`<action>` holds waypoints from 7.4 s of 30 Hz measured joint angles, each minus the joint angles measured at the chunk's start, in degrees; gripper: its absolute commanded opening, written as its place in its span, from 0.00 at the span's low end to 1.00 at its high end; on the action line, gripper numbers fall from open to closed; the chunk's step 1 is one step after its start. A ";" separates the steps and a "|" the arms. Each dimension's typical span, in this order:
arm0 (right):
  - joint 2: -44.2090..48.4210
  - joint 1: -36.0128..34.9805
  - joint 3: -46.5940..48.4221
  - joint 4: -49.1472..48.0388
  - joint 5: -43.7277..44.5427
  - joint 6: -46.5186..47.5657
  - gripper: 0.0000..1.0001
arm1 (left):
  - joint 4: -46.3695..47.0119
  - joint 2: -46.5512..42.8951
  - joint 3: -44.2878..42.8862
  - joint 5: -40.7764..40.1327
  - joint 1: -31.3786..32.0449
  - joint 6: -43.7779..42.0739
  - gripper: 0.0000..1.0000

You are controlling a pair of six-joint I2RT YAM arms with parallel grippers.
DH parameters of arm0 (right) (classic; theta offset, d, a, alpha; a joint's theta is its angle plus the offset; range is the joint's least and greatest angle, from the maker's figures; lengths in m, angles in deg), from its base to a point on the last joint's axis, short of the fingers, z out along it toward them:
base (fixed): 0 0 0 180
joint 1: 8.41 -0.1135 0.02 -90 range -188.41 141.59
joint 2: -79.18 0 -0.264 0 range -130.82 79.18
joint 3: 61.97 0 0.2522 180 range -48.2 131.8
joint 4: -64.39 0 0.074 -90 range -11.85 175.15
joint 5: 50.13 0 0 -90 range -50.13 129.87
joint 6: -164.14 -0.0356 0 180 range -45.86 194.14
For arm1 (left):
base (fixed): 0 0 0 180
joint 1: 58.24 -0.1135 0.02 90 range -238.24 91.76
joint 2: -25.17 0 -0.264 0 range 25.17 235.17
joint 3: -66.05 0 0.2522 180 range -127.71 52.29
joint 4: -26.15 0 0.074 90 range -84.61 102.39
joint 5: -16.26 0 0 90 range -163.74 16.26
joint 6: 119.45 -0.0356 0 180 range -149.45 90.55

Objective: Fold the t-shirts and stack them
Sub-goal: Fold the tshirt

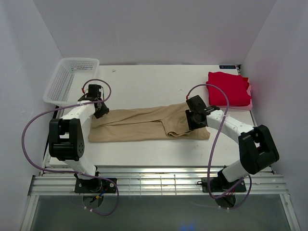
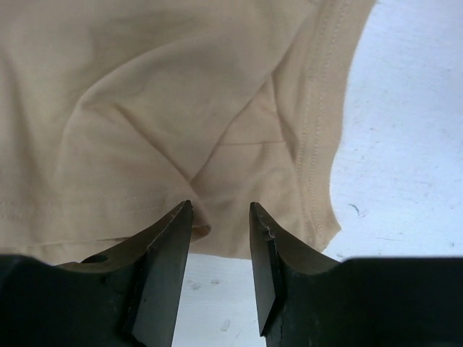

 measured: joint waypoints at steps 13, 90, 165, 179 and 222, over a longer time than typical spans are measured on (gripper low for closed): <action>-10.16 7.89 6.05 -6.36 0.66 3.76 0.42 | 0.09 0.79 1.33 0.31 0.00 -0.17 0.40; -12.44 17.25 10.78 -5.68 -18.93 8.52 0.41 | -1.22 2.67 0.74 -3.06 -0.76 -0.48 0.43; 7.63 1.33 -1.18 2.36 -13.18 -3.15 0.17 | 2.21 -5.66 5.60 -1.68 1.88 -4.81 0.00; -10.05 1.33 3.30 -0.22 -11.93 -3.37 0.08 | 4.20 -8.35 13.51 -6.10 8.55 -5.81 0.00; -50.31 5.07 67.36 1.03 4.57 7.87 0.29 | -16.90 0.55 -5.44 7.96 47.67 19.34 0.00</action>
